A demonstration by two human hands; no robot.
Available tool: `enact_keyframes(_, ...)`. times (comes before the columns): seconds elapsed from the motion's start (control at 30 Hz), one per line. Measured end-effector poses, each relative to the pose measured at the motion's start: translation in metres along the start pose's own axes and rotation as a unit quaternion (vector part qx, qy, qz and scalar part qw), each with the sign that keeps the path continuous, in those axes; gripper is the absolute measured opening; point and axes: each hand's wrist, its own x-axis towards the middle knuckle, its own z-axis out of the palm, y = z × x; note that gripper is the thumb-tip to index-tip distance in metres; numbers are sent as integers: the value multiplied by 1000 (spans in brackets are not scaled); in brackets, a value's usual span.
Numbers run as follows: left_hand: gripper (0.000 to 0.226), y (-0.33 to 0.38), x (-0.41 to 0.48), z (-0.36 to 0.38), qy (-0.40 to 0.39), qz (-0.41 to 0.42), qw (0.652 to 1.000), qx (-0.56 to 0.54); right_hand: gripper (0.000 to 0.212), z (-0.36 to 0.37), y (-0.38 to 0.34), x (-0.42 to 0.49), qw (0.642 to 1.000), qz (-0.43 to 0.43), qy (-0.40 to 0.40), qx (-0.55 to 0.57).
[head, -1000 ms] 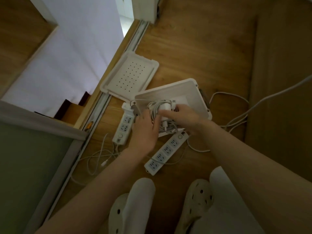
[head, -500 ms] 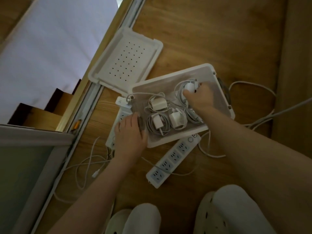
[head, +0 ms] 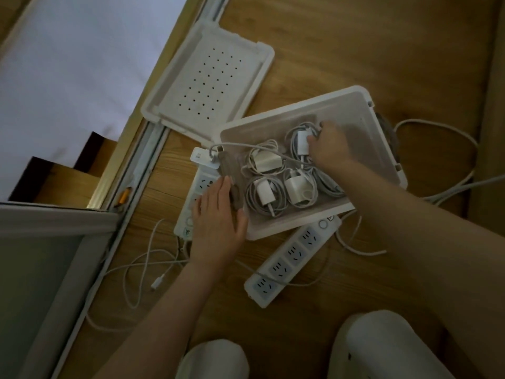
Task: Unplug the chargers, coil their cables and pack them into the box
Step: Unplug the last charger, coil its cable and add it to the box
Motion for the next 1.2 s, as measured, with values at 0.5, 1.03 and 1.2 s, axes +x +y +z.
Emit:
enact_keyframes(0.5,68,-80,11,-8,-117,-139,983,30,39,79,-138,-90,738,-573,-64,-351)
enact_keyframes(1.03,82,-99,19,-17,-155,-95,983,41,30,137,-140,-61,482,-428,-105,-757)
enact_keyframes(1.2,83,-87,22,-7,-132,-74,985,77,23,136,-140,-62,489,-440,-114,-745)
